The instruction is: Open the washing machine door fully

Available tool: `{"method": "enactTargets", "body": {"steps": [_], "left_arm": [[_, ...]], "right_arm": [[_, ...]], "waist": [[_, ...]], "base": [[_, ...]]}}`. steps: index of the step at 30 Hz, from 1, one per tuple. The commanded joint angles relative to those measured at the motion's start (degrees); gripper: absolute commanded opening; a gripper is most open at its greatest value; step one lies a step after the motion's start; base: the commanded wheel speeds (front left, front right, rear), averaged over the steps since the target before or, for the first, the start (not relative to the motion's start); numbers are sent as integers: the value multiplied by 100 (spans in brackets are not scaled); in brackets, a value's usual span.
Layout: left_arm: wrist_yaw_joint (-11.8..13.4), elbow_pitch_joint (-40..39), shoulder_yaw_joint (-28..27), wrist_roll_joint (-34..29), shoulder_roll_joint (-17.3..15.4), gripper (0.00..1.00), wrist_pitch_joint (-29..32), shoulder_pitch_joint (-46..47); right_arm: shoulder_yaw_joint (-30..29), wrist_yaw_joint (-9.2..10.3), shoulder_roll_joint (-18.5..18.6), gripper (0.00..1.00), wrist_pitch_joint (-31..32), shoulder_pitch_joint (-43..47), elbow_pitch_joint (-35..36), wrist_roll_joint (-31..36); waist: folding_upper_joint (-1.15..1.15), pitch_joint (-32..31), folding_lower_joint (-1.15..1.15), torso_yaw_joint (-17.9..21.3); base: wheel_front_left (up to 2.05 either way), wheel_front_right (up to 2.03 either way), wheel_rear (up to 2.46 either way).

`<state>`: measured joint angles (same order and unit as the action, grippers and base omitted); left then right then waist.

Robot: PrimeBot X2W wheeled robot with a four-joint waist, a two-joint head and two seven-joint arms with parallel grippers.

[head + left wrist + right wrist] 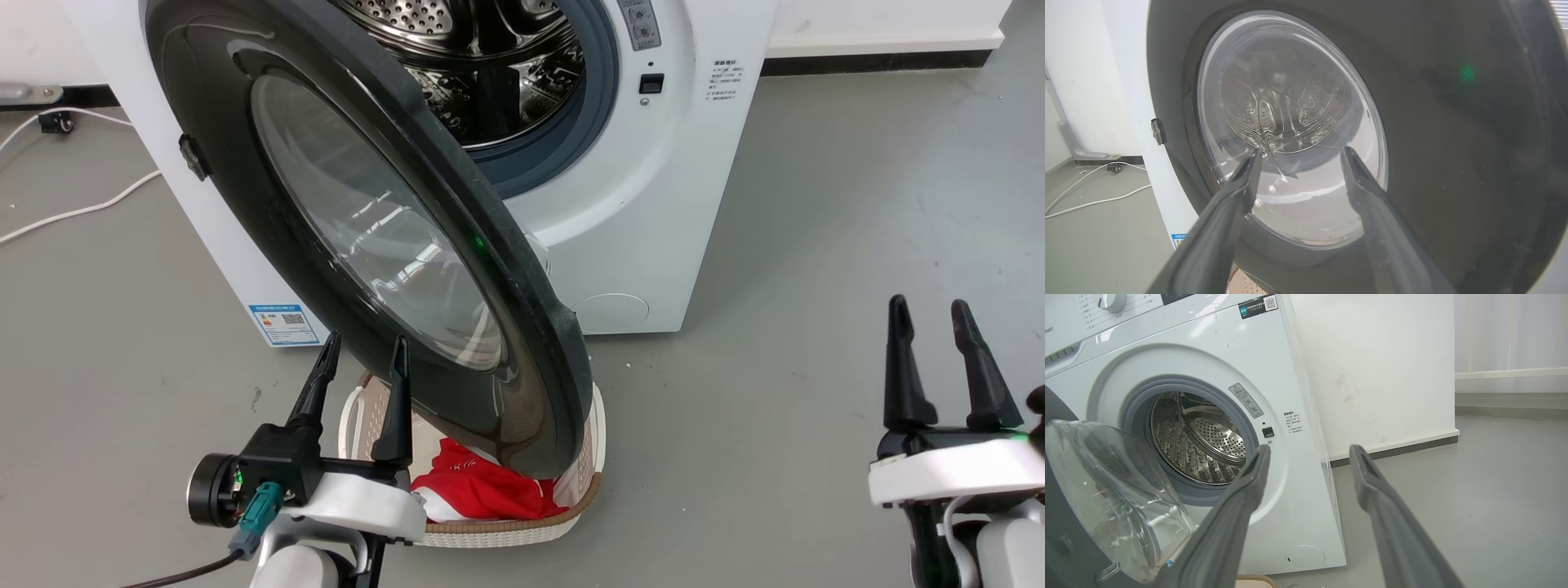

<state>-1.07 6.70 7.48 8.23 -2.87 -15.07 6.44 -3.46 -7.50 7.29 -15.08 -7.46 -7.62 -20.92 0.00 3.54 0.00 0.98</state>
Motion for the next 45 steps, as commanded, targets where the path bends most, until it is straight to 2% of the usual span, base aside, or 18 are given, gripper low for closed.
{"method": "enactTargets", "body": {"steps": [1, 4, 9, 14, 28, 29, 30, 31, 41, 45], "left_arm": [[3, -3, -7, -5, 0, 100, -14, 11], [2, 5, -28, -26, 0, 100, -14, 6], [-19, 17, -86, -56, 0, 100, -14, 10], [-28, 38, -112, -103, 0, 100, -14, -3], [-48, 82, -159, -140, 0, 100, -14, 19], [-53, 91, -161, -135, 0, 91, -14, 12], [-61, 100, -161, -131, 0, 20, -14, 7], [-69, 102, -163, -131, 1, 0, -14, 6], [-86, 120, -158, -68, 0, 0, -14, 3], [9, -277, -213, 0, 1, 0, -14, 110]], "right_arm": [[-34, 2, -52, 100, 24, 103, 66, 151], [-82, 2, -243, 100, 172, 282, 387, 1081], [51, 3, -399, 100, 365, 662, 689, 1822], [157, 3, -450, 100, 407, 875, 694, 1939], [288, 3, -451, 100, 361, 782, 573, 1652], [292, 3, -451, 100, 360, 783, 558, 1649], [297, 3, -452, 100, 364, 783, 547, 1644], [300, 3, -452, 100, 363, 778, 537, 1634], [300, 3, -451, 100, 346, 784, 488, 1637], [286, 3, -451, 100, 339, 773, 467, 1615]], "waist": [[0, -1, 0, 1], [0, -3, 0, 3], [0, -9, 0, 15], [0, -25, 0, 25], [0, 8, 0, 41], [0, 8, 0, 42], [0, 7, 0, 44], [0, 8, 0, 45], [0, 2, 0, 43], [0, 14, 0, 28]], "base": [[0, 0, 0], [0, 0, 0], [0, 0, 0], [0, 0, 0], [0, 0, 0], [0, 0, 0], [0, 0, 0], [0, 0, 0], [0, 0, 0], [0, 0, 0]]}}
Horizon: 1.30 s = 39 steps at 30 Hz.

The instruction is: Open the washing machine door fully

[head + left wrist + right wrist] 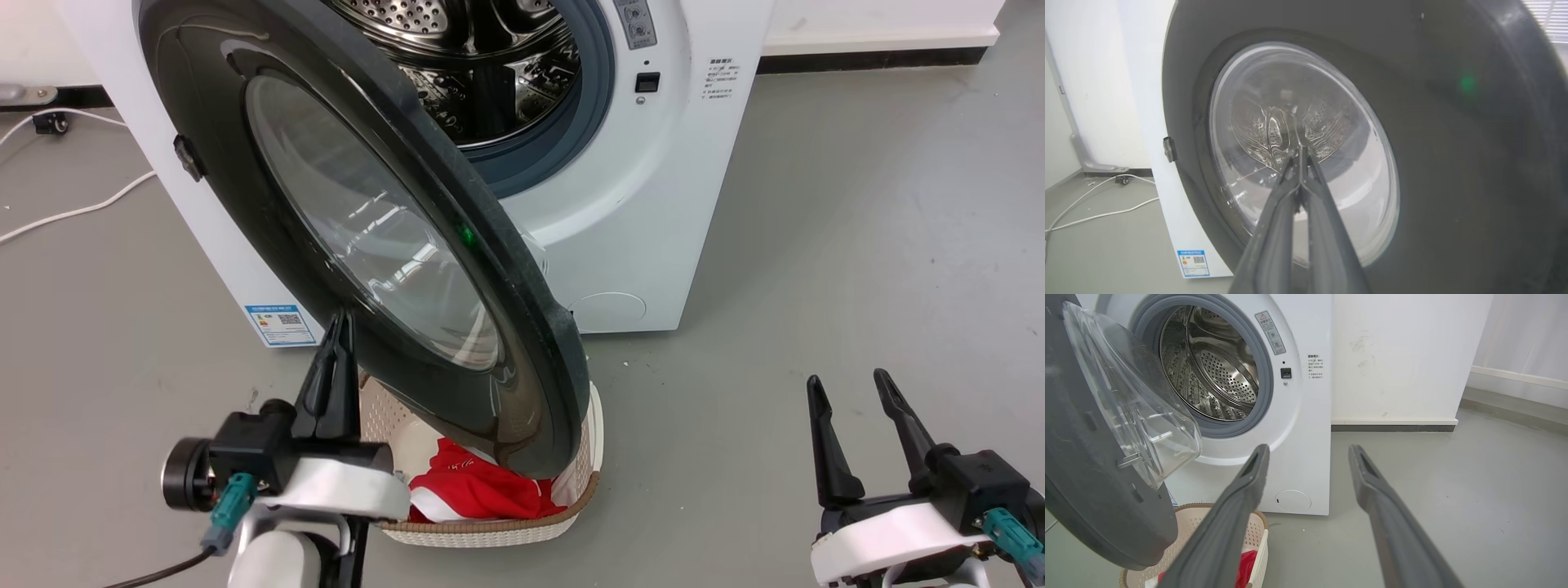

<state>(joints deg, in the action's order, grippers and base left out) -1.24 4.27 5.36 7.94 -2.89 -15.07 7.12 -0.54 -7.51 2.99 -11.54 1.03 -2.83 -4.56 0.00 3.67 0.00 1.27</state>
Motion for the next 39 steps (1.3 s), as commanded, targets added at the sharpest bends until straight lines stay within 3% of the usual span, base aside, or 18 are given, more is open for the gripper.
{"method": "enactTargets", "body": {"steps": [1, 15, 22, 27, 32, 39], "left_arm": [[38, -147, -11, 24, 2, 0, -13, 59], [151, -1917, -105, -115, 3, 0, -13, 633], [-36, -2483, 164, -231, 3, 0, -12, 1270], [-194, -2602, 753, -152, 3, 0, -11, 1711], [-349, -2551, 1687, -44, 2, 0, -11, 1889], [-521, -2189, 2844, 219, -27, 0, 450, 1430]], "right_arm": [[-4, 4, -22, 100, -16, -76, -17, -26], [-35, 4, -22, 100, -18, -121, -43, -50], [-106, 4, -21, 100, -21, -136, -34, -14], [-86, 4, -21, 100, -27, -118, -57, -30], [-120, 4, -21, 100, 10, -68, -77, -12], [-128, 4, -22, 100, 12, -52, -80, -53]], "waist": [[0, 2, 0, -4], [0, 36, 0, -12], [0, 92, 0, -59], [0, 102, 0, -63], [0, 83, 0, -57], [0, 126, 0, -18]], "base": [[0, 0, 0], [0, 0, 0], [0, 0, 0], [0, 0, 0], [0, 0, 0], [0, 0, 0]]}}
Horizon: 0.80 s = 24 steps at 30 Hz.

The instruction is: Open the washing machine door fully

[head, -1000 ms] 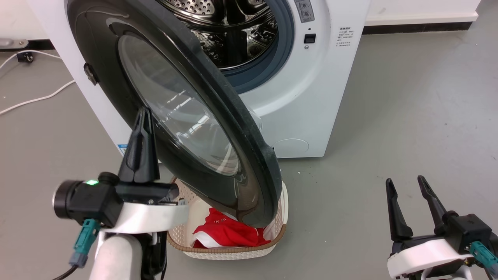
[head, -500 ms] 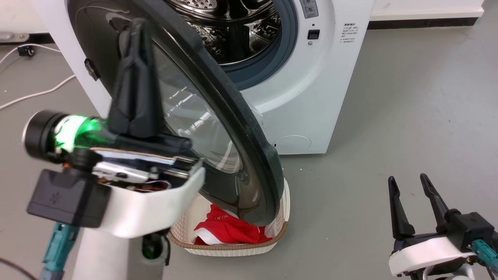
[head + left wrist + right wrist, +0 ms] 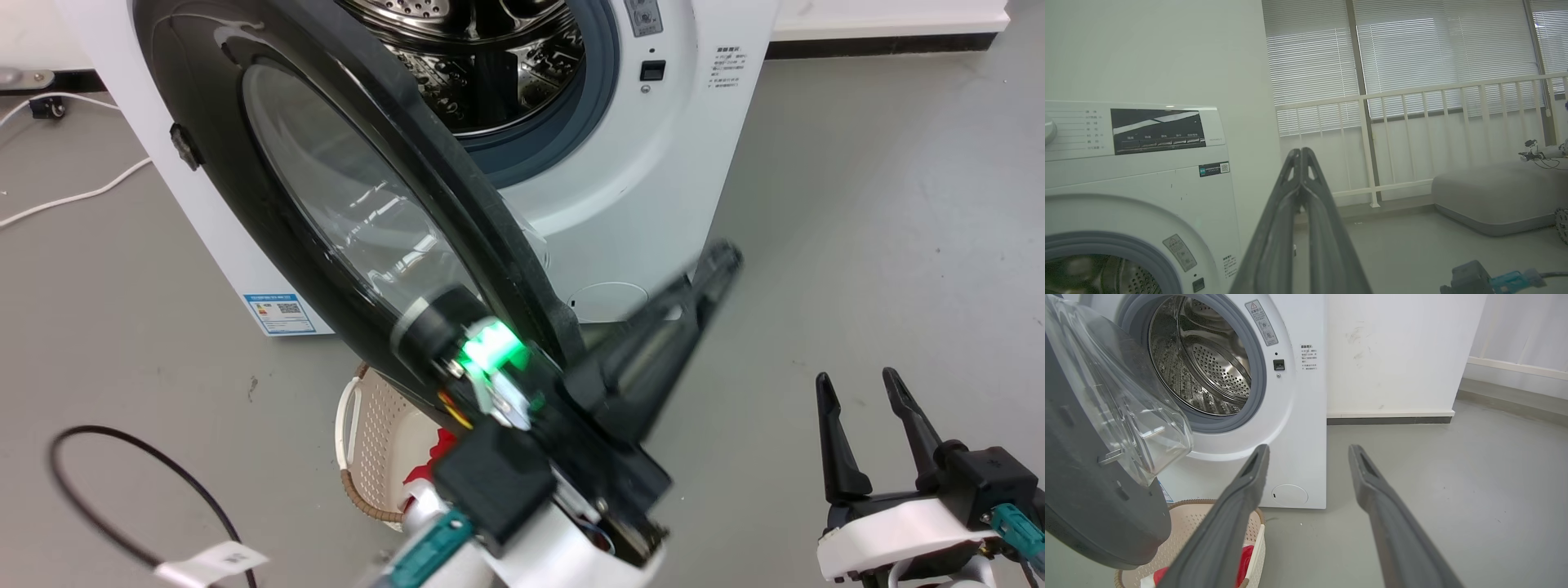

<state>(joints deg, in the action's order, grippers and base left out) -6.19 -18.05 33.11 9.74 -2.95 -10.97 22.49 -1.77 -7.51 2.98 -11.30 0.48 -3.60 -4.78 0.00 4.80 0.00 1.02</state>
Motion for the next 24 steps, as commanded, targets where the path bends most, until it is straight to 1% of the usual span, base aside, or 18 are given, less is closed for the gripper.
{"method": "enactTargets", "body": {"steps": [1, 7, 12, 17, 24], "left_arm": [[-31, 111, 193, 95, -50, 0, 121, -220], [-74, 532, 736, 357, -314, 0, 492, -841], [-29, 873, 794, 501, -427, 0, 572, -1141], [71, 1269, 683, 606, -318, 0, 485, -1004], [312, 1853, 544, 713, -115, 0, 342, -620]], "right_arm": [[0, 4, -20, 100, -13, -8, -5, -36], [21, 4, -20, 100, -34, -70, -55, -109], [-14, 4, -20, 100, -45, -100, -92, -67], [30, 4, -19, 100, -40, -175, -130, -109], [39, 4, -19, 100, -63, -212, -185, -168]], "waist": [[0, 26, 0, 14], [0, 103, 0, 19], [0, 150, 0, -28], [0, 164, 0, -9], [0, 221, 0, 72]], "base": [[0, 0, 0], [0, 0, 0], [0, 0, 0], [0, 0, 0], [0, 0, 0]]}}
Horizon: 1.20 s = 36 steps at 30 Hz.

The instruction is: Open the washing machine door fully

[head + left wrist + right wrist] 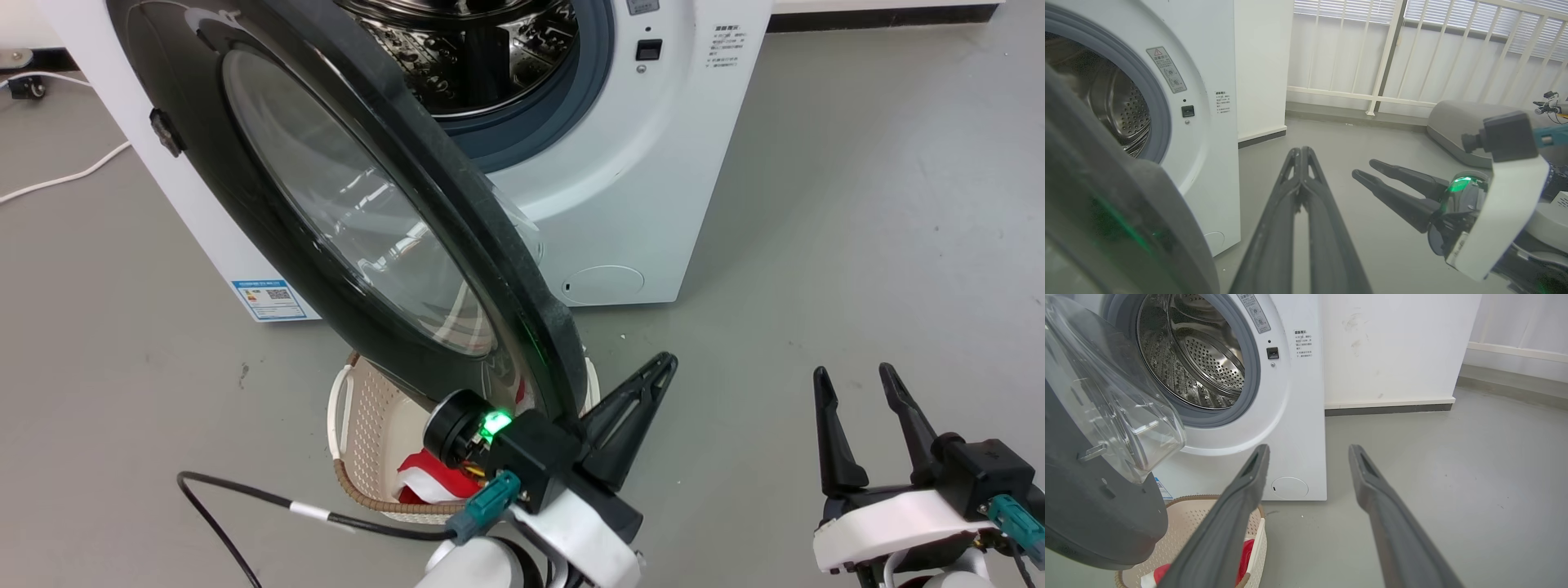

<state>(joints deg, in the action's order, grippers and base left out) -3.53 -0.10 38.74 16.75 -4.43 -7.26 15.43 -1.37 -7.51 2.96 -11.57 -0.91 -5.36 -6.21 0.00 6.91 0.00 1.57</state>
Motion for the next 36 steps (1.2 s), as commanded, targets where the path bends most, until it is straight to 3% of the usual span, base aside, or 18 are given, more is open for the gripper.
{"method": "enactTargets", "body": {"steps": [1, 11, 20, 28, 36], "left_arm": [[92, 148, -38, 40, 54, 0, -55, 145], [513, 898, -228, 293, 135, 0, -299, 612], [687, 1328, -314, 420, 105, 0, -400, 768], [901, 1244, -381, 398, -5, 0, -427, 526], [1356, 767, -583, 449, -273, 0, -352, -58]], "right_arm": [[10, 4, -17, 100, -38, -80, -29, -36], [72, 4, -17, 100, -73, -118, -163, -132], [99, 4, -17, 100, -106, -141, -245, -241], [120, 4, -17, 100, -116, -106, -293, -315], [89, 4, -17, 100, -144, -15, -322, -345]], "waist": [[0, 15, 0, 33], [0, 37, 0, 136], [0, 22, 0, 150], [0, -28, 0, 129], [0, -119, 0, 64]], "base": [[0, 0, 0], [0, 0, 0], [0, 0, 0], [0, 0, 0], [0, 0, 0]]}}
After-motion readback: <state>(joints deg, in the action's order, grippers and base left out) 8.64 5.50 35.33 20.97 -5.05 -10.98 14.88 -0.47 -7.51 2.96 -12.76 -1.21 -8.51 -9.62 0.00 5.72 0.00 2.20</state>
